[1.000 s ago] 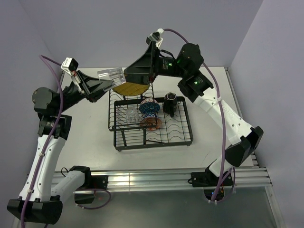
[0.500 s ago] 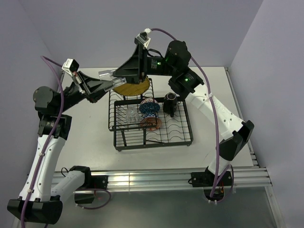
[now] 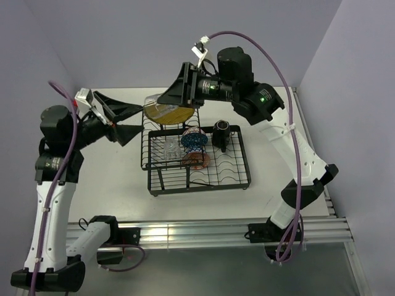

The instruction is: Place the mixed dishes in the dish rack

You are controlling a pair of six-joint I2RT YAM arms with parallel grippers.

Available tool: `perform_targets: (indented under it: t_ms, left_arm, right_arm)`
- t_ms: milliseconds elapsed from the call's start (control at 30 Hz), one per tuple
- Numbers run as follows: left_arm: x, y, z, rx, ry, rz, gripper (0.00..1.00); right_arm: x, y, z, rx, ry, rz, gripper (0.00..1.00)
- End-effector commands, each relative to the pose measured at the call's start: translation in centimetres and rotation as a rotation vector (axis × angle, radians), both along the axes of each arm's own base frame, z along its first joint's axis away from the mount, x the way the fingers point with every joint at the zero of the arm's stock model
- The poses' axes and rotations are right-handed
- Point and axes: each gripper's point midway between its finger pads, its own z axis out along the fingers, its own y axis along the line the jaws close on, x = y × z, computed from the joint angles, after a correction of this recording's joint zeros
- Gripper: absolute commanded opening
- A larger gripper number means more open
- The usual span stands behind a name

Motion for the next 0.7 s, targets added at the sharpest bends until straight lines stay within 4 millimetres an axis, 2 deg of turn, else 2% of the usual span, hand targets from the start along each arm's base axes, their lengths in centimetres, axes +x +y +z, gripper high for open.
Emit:
perform_targets:
  t_ms: [0,33,67,100,133,167,233,267,300,367,433,467,533,567,600,667]
  left_arm:
    - [-0.5,2.5,-0.8,0.285,-0.047,0.128,0.99]
    - [-0.9,3.1,-2.1,0.355,-0.007,0.139,0.99]
    - [-0.7,3.5,-1.6,0.384,-0.018,0.161,0.99]
    - [-0.5,3.9,-1.9,0.408,-0.012,0.18,0.99]
    - [-0.6,4.1,-2.2,0.429,-0.007,0.181,0.99]
    - [-0.7,4.2,-2.2,0.433,-0.008,0.185,0.99]
    - [-0.8,4.3,-2.2,0.439,-0.013,0.195,0.97]
    - [-0.9,4.4,-2.1,0.44,-0.019,0.198,0.97]
    - [-0.9,4.4,-2.2,0.443,-0.018,0.201,0.97]
    - [-0.8,4.5,-2.6,0.45,-0.01,0.198,0.96]
    - [-0.7,4.4,-3.1,0.454,0.007,0.191,0.96]
    - [-0.5,4.5,-3.6,0.454,0.021,0.191,0.95]
    - [-0.4,4.4,-4.2,0.452,0.036,0.184,0.94]
    - [-0.3,4.3,-4.8,0.451,0.053,0.177,0.93]
    - [-0.3,4.3,-5.1,0.453,0.066,0.174,0.93]
    - [0.0,4.4,-5.6,0.463,0.081,0.171,0.92]
  right_arm:
    - [3.0,-4.4,-7.2,-0.386,-0.105,-0.243,0.0]
    - [3.2,-4.9,-8.6,-0.445,-0.105,-0.272,0.0]
    - [2.8,-5.7,-8.6,-0.469,-0.122,-0.313,0.0]
    - [3.5,-7.0,-10.3,-0.522,-0.107,-0.392,0.0]
    - [3.6,-7.9,-10.4,-0.527,-0.104,-0.436,0.0]
    - [3.2,-9.5,-9.5,-0.518,-0.117,-0.485,0.0]
    - [3.6,-12.4,-10.2,-0.581,-0.125,-0.6,0.0]
    - [2.7,-14.0,-8.7,-0.55,-0.156,-0.639,0.0]
    - [2.6,-15.3,-9.6,-0.575,-0.16,-0.664,0.0]
    - [1.6,-18.1,-8.7,-0.551,-0.18,-0.726,0.0]
    - [1.6,-20.5,-10.5,-0.612,-0.143,-0.761,0.0]
    - [1.0,-21.6,-12.5,-0.685,-0.117,-0.753,0.0]
    - [0.8,-23.1,-14.7,-0.764,-0.09,-0.766,0.0]
    - [0.5,-23.7,-15.9,-0.805,-0.073,-0.767,0.0]
    - [0.3,-24.0,-18.1,-0.856,-0.04,-0.748,0.0]
    - [0.3,-23.9,-20.5,-0.915,0.005,-0.712,0.0]
